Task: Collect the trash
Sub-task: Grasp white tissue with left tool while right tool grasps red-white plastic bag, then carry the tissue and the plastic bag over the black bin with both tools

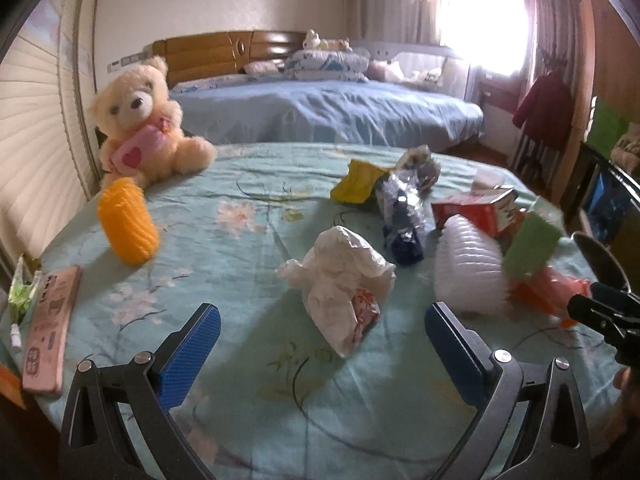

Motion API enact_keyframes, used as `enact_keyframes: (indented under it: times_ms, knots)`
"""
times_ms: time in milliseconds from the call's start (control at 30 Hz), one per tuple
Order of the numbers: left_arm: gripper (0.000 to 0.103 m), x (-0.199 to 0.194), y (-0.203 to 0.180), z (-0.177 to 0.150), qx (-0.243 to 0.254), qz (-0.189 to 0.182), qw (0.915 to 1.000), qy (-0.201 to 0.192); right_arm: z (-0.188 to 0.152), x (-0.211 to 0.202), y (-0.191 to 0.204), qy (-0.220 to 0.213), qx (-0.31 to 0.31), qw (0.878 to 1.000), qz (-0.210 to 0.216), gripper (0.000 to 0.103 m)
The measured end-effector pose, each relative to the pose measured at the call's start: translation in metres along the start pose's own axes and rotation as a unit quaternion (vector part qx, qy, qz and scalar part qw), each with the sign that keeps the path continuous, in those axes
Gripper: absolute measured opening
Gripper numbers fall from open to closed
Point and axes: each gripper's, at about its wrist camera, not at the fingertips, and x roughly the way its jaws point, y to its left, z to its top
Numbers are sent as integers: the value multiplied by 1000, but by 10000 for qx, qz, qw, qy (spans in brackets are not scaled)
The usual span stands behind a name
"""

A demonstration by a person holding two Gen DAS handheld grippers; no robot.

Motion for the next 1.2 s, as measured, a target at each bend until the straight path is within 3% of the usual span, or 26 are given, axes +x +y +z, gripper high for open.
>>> enact_keyframes:
  times_ms: [67,133,167,267,333,467,733,1200]
  knots:
    - [100,14,-1,4,-4,23,9999,130,1,9,-3,119,20,9999,-10,90]
    - [92,28,0,7,-19,23,9997,256,1,16,-5,277,36,9996,4,80]
    - [90,34,-1,8,-24,22,9995,328,0,19,-6,350,61,9994,58,71]
    - [68,48,-3,9,-6,-32,9986,523,-1,22,-6,404,53,9991,94,56]
    - [45,51,-4,9,45,-129,9983,569,-1,20,-8,368,80,9991,181,50]
    - [31,46,-5,6,92,-201,9987,459,-4,12,-12,275,164,9990,319,47]
    - [28,13,-16,-4,27,-617,9977,281,-6,-20,-32,-85,355,9990,240,45]
    - [28,-29,-79,1,620,-1478,9869,198,-11,-49,-87,-372,839,9957,-87,45]
